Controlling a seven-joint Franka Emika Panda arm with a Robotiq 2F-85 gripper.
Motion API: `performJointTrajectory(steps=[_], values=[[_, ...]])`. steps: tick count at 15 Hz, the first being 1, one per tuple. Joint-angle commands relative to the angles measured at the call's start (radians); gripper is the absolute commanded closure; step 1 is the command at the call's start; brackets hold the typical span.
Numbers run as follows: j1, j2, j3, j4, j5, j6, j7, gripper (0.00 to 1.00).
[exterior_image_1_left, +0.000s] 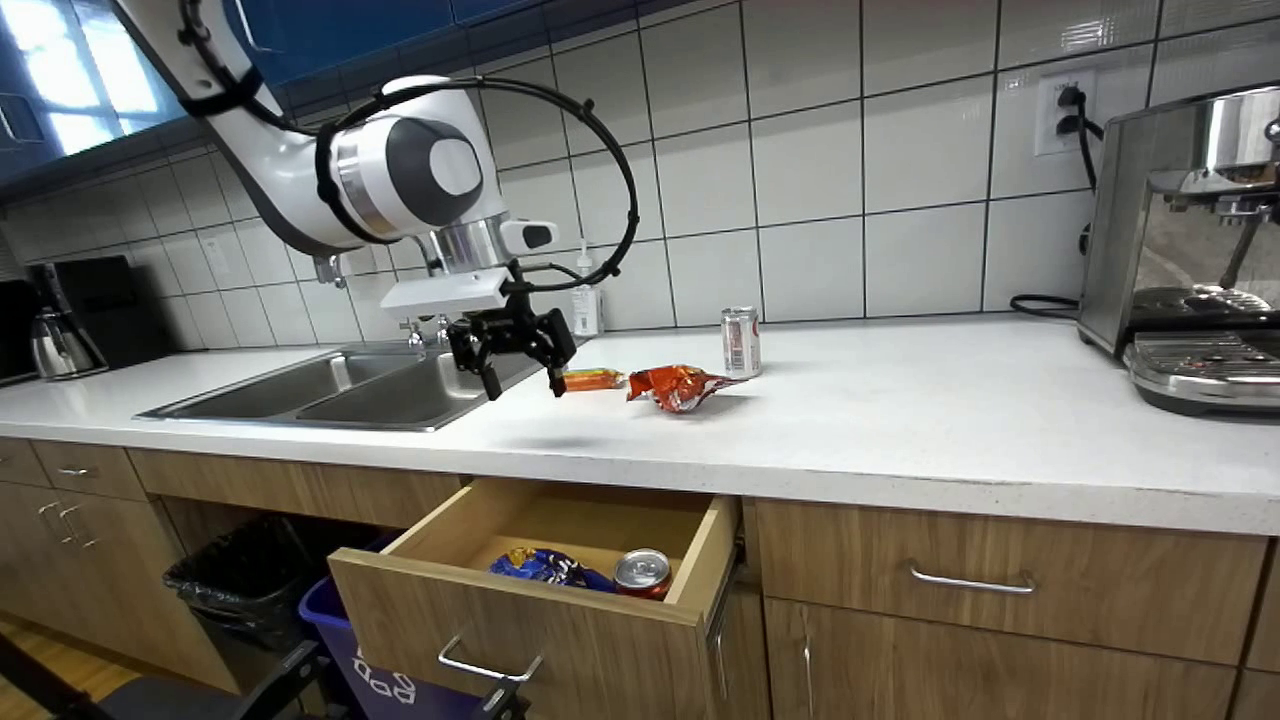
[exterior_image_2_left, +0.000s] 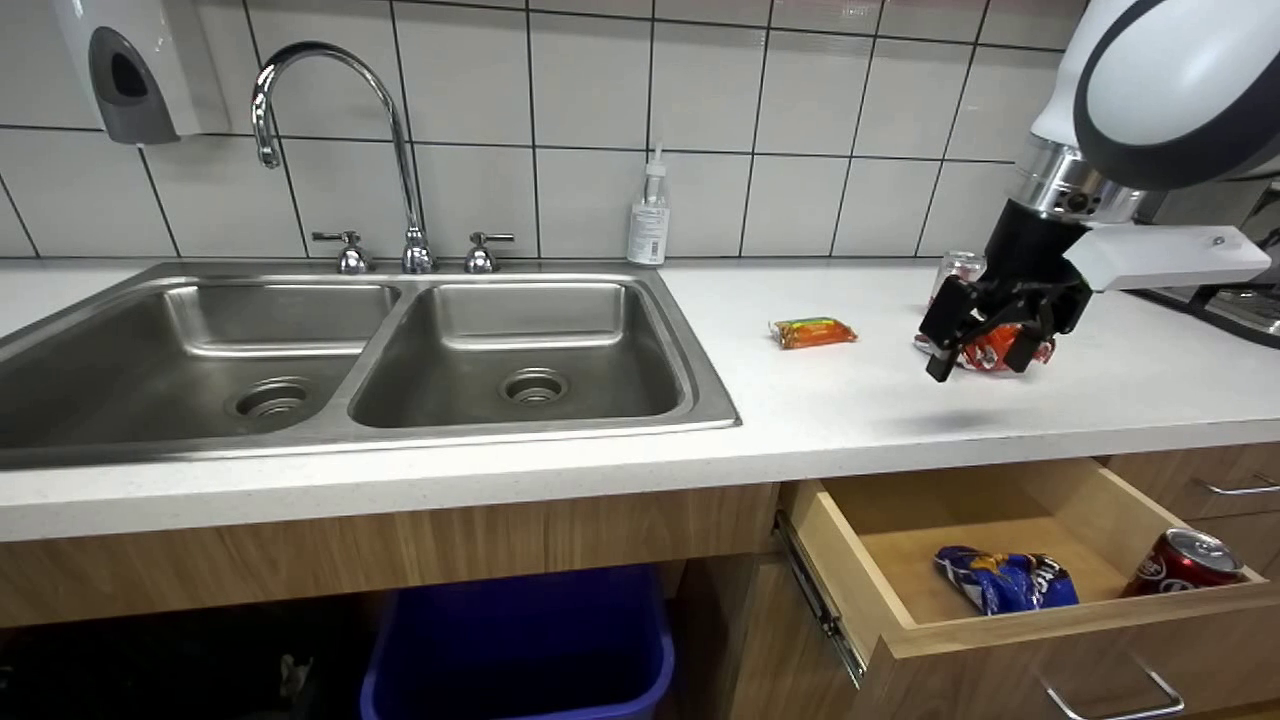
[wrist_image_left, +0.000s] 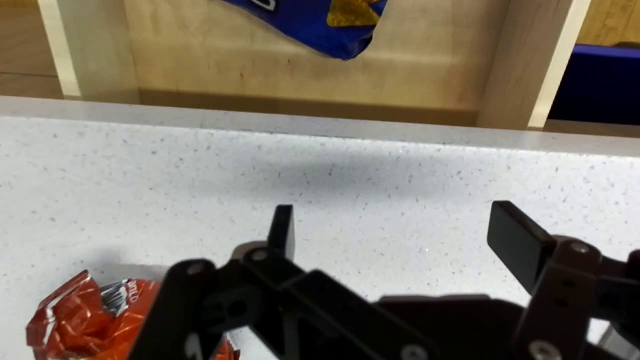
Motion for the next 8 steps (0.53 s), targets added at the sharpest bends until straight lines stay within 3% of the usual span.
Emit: performJointTrajectory(steps=[1, 8], values=[[-0.017, 0.011, -0.007, 0.052, -0.025, 0.002, 0.009, 0.00], [-0.039, 0.064, -0.028, 0.164, -0.008, -0.002, -0.015, 0.00]])
